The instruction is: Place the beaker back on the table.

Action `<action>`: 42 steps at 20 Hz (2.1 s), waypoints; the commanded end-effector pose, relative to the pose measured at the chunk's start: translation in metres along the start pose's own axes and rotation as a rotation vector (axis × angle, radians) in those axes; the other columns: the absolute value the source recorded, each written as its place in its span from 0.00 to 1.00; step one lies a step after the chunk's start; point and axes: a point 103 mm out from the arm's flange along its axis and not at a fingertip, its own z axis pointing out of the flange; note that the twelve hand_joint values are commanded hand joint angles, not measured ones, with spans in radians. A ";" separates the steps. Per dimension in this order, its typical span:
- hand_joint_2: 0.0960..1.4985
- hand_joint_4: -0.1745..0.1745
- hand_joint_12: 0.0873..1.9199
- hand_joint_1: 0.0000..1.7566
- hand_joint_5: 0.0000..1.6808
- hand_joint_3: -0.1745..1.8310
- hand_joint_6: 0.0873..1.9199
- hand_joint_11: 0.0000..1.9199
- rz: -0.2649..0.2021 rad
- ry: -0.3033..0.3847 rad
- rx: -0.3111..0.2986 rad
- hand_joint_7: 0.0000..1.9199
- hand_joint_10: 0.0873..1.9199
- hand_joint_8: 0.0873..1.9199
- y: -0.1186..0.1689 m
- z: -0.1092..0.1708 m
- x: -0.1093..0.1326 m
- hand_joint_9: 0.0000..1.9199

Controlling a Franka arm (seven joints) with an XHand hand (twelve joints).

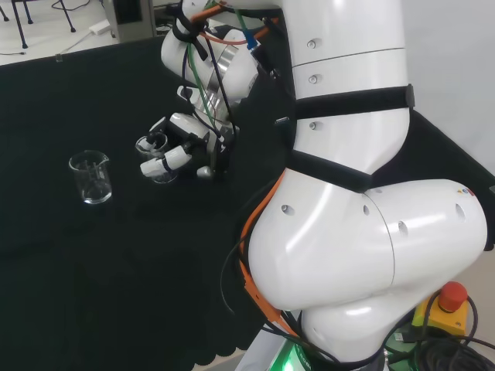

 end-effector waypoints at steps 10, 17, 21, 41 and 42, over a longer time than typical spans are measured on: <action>0.28 0.34 0.68 0.57 0.34 0.37 0.35 0.12 -0.019 -0.004 0.048 0.53 0.00 0.00 -0.005 -0.016 0.008 0.55; 0.28 0.29 0.71 0.54 0.28 0.35 0.30 0.02 -0.005 -0.046 0.064 0.48 0.00 0.00 -0.011 -0.024 0.011 0.49; 0.29 0.29 0.68 0.52 0.27 0.33 0.26 0.00 0.000 -0.061 0.053 0.44 0.00 0.00 -0.013 -0.037 0.018 0.44; 0.33 0.28 0.60 0.49 0.27 0.29 0.14 0.00 0.078 -0.156 -0.036 0.36 0.00 0.00 -0.072 -0.112 0.063 0.38; 0.33 0.28 0.60 0.49 0.27 0.29 0.14 0.00 0.081 -0.158 -0.040 0.36 0.00 0.00 -0.075 -0.114 0.065 0.38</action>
